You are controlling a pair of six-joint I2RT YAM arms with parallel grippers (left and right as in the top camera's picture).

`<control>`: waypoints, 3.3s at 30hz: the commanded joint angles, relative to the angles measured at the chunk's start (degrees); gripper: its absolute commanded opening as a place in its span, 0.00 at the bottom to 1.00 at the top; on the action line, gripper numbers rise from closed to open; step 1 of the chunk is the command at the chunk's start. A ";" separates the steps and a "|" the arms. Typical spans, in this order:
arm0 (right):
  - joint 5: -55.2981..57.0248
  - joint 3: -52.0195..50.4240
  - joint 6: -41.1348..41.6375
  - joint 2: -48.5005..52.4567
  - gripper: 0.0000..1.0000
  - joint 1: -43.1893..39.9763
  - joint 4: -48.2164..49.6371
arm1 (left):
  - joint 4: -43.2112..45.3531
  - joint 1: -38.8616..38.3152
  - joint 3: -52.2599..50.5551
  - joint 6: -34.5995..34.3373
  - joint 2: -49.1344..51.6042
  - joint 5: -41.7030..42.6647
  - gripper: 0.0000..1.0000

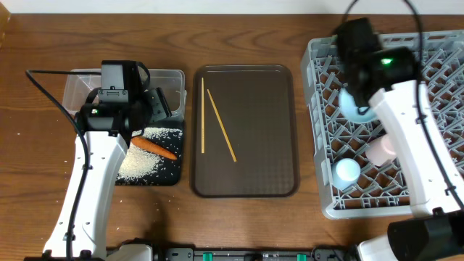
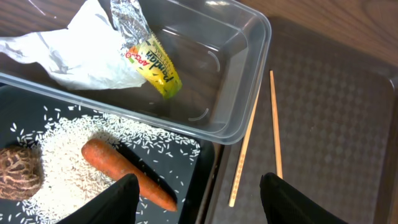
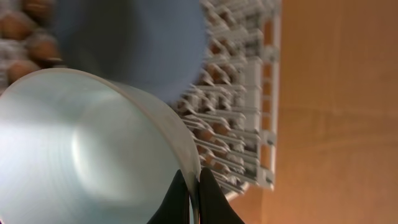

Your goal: Sort waste into correct bins and load items into the dishwasher rack

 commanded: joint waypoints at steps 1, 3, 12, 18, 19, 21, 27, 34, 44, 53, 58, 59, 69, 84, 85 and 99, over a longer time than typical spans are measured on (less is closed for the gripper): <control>6.49 0.74 0.94 -1.05 0.01 -5.38 -0.28 | 0.76 0.20 -0.33 -0.09 -0.63 0.31 0.63; 10.38 0.74 0.63 -1.05 0.01 -8.90 -0.37 | 1.22 0.20 -0.33 -0.09 -0.63 0.31 0.64; 13.84 0.66 -5.03 -1.01 0.01 -20.81 3.76 | 1.33 0.17 -0.33 -0.07 -0.63 0.31 0.63; 0.07 0.63 -5.01 -1.01 0.01 -24.00 7.61 | 1.36 0.09 -0.33 -0.07 -0.13 0.28 0.64; -2.67 0.63 -4.98 -1.01 0.01 -24.59 7.98 | 1.36 0.09 -0.33 -0.07 0.04 0.28 0.63; -9.09 0.63 -5.01 -1.01 0.13 -26.05 8.92 | 1.33 0.09 -0.33 -0.07 0.35 0.28 0.64; -29.29 0.57 -4.11 -0.98 0.40 -32.20 11.15 | 1.38 0.09 -0.33 -0.07 0.52 0.28 0.64; -40.04 0.02 -0.22 -0.17 0.54 -44.09 13.94 | 1.40 0.09 -0.33 -0.07 0.52 0.28 0.98; -60.33 -1.03 -0.17 10.56 0.62 -52.52 12.92 | 1.33 0.09 -0.33 -0.07 0.52 0.28 0.98; -63.28 -1.05 -1.60 21.64 0.29 -52.30 13.40 | 0.46 0.09 -0.33 -0.09 0.52 0.33 0.98; -63.49 -0.63 -1.25 21.55 0.01 -52.26 13.62 | 0.26 0.09 -0.33 -0.09 0.50 0.33 0.98; -63.47 0.00 -0.85 20.68 0.01 -52.28 13.55 | 0.26 0.09 -0.33 -0.09 0.52 0.31 0.98; -35.69 2.38 10.08 4.81 0.01 -50.62 14.29 | 0.26 0.09 -0.33 -0.07 0.52 0.28 0.98; 18.05 0.70 -2.05 -3.52 0.01 -36.37 8.55 | 0.26 0.09 -0.33 -0.07 0.52 0.31 0.98; 19.37 0.11 -5.22 -3.52 0.01 -35.52 8.41 | 0.26 0.09 -0.33 -0.07 0.52 0.31 0.98; 36.44 -20.28 -40.65 -2.84 0.01 -32.96 18.67 | 0.26 0.09 -0.33 -0.07 0.52 0.31 0.98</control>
